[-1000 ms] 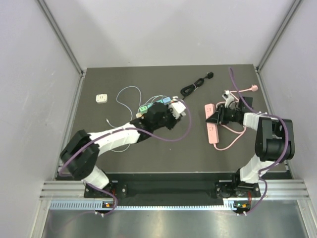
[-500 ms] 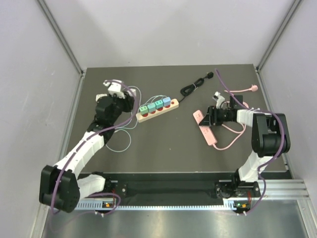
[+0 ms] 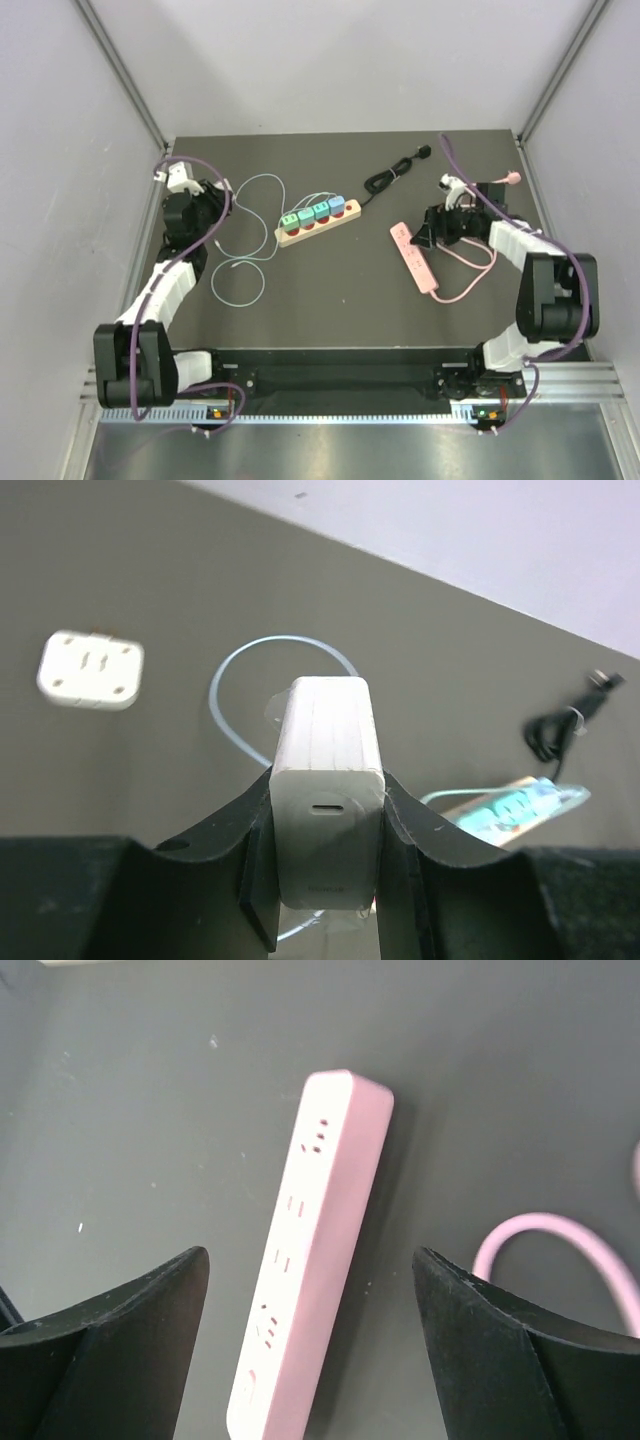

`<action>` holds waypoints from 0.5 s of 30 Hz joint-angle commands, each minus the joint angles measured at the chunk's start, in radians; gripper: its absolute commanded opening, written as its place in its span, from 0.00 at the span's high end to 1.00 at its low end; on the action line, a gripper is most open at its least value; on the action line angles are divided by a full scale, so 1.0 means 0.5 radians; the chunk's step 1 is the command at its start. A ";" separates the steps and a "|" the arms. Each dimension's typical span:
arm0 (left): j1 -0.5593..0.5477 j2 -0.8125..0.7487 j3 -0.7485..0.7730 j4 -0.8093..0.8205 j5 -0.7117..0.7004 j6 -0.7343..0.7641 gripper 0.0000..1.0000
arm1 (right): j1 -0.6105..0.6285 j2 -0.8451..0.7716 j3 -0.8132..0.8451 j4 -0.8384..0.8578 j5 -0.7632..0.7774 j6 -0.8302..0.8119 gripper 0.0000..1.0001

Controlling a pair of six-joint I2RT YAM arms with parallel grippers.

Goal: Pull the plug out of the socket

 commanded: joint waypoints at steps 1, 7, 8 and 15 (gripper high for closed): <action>0.112 0.113 0.041 0.241 -0.024 -0.225 1.00 | -0.047 -0.231 0.122 -0.104 -0.062 -0.230 0.18; 0.263 0.475 0.114 0.336 0.000 -0.387 1.00 | -0.093 -0.602 0.089 -0.194 -0.151 -0.389 0.13; 0.272 0.518 0.129 0.339 0.003 -0.397 1.00 | -0.100 -0.684 0.086 -0.194 -0.157 -0.399 0.12; 0.385 0.825 0.283 0.330 0.012 -0.421 0.99 | -0.164 -0.805 0.046 -0.169 -0.240 -0.408 0.10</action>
